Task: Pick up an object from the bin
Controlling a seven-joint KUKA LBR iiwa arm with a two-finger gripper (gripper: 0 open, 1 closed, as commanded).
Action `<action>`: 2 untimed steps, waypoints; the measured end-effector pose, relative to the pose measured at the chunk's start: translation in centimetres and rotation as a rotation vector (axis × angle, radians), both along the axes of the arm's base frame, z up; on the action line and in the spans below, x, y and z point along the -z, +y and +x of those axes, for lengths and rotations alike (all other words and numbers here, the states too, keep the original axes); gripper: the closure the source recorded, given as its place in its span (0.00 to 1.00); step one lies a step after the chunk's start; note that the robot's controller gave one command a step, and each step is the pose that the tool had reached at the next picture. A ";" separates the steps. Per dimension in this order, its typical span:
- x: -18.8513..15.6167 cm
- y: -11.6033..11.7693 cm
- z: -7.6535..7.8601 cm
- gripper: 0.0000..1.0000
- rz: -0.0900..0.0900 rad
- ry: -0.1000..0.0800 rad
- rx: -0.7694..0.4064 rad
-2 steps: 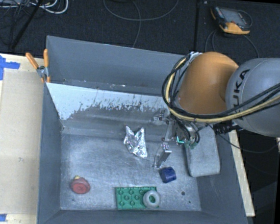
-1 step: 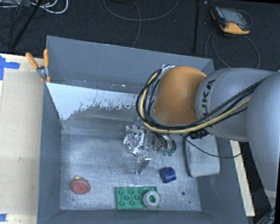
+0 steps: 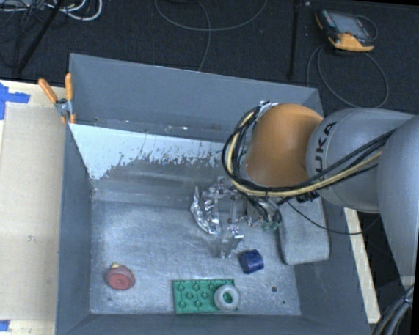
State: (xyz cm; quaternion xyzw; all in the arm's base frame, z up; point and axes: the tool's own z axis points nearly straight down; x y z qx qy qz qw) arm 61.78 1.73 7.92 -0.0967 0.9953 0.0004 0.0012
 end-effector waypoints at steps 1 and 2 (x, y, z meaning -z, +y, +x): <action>-0.2 0.0 0.1 1.00 0.000 -0.002 0.002; 0.0 0.0 -0.1 0.00 0.000 0.002 0.002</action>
Offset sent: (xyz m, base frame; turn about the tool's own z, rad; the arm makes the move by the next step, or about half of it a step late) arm 0.0000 0.0000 0.0000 0.0000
